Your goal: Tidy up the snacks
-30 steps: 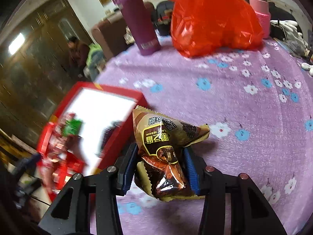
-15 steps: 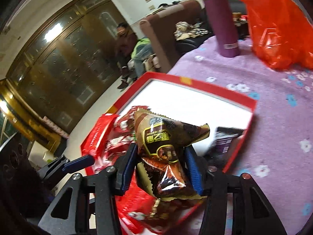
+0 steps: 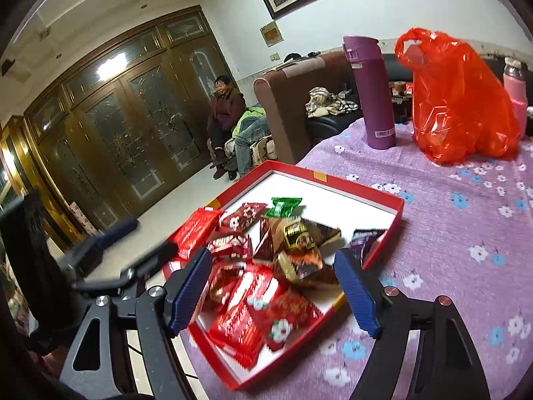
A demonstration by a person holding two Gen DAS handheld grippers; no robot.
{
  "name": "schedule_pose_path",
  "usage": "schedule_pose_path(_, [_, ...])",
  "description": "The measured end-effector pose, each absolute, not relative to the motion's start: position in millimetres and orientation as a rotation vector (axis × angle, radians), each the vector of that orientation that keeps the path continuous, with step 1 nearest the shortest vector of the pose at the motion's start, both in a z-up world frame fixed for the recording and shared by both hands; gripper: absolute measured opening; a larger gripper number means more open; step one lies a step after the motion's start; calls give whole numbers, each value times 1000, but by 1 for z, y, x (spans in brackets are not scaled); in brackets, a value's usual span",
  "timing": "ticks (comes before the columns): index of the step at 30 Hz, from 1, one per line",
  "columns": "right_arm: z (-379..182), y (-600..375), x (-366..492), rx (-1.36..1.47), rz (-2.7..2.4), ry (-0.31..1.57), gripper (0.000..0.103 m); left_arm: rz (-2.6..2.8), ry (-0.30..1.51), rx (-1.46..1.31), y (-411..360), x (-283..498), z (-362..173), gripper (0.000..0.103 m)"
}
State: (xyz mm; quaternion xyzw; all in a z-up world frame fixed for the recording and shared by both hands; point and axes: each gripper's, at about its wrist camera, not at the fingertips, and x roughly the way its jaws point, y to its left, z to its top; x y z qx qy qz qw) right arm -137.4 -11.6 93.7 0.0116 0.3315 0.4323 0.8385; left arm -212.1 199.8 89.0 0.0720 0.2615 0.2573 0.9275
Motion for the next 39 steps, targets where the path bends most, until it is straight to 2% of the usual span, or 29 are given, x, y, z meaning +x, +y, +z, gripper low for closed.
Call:
schedule_pose_path(2, [92,-11,-146,4,908,696,78,596,562,173,195,-213,86,98])
schedule_pose_path(7, [89,-20,-163,-6,891,683,79,514,621,60,199,-217,82,98])
schedule_pose_path(13, [90,-25,-168,13,883,686,80,531,671,56,190,-216,74,98])
schedule_pose_path(39, [99,-12,-185,-32,906,647,80,577,656,-4,204,-224,79,98])
